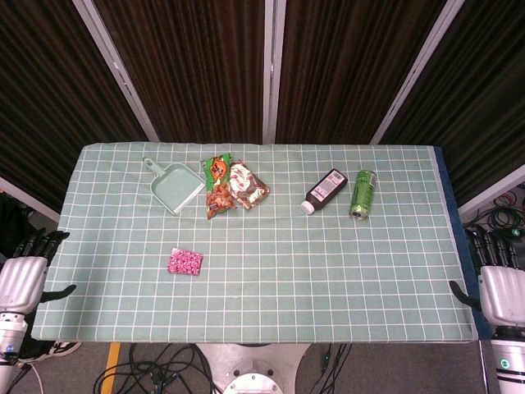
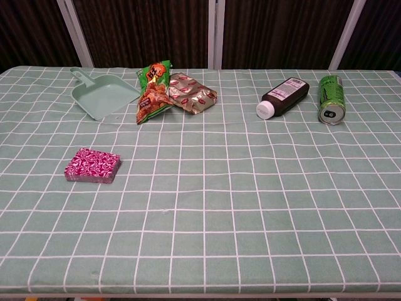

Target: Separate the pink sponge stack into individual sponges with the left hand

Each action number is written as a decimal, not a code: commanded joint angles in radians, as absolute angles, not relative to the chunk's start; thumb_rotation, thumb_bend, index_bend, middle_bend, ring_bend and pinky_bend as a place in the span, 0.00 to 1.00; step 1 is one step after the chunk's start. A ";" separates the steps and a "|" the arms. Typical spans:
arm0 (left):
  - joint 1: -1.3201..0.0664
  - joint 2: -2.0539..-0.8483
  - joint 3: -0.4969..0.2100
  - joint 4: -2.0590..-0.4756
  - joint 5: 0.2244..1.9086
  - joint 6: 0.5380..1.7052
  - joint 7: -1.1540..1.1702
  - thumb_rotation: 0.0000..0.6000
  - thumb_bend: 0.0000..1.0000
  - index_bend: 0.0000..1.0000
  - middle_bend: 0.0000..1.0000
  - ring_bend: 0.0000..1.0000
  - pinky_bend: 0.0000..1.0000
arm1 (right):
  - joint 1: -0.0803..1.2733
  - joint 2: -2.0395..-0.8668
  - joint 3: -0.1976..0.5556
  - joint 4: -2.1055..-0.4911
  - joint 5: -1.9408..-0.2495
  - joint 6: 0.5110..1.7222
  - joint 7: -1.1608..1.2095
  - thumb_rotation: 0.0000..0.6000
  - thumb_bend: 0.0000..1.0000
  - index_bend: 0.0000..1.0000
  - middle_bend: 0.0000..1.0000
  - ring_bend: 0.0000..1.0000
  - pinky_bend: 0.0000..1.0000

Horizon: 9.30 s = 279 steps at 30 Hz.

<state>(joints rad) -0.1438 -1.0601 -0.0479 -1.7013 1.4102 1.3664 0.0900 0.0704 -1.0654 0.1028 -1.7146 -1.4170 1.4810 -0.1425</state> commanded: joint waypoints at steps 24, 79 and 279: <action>-0.235 -1.168 -0.016 -1.585 1.549 1.279 -0.039 1.00 0.00 0.21 0.18 0.07 0.22 | 0.084 -1.049 0.109 -1.702 -1.392 1.447 -0.111 1.00 0.14 0.00 0.00 0.00 0.00; -0.603 -1.575 -0.086 -1.446 1.185 0.919 0.494 1.00 0.13 0.28 0.27 0.07 0.21 | 0.083 -1.064 0.096 -1.696 -1.379 1.437 -0.131 1.00 0.15 0.00 0.00 0.00 0.00; -0.598 -1.621 -0.065 -1.387 1.122 0.971 0.411 1.00 0.19 0.30 0.34 0.09 0.13 | 0.112 -1.102 0.101 -1.628 -1.315 1.364 -0.115 1.00 0.15 0.00 0.00 0.00 0.00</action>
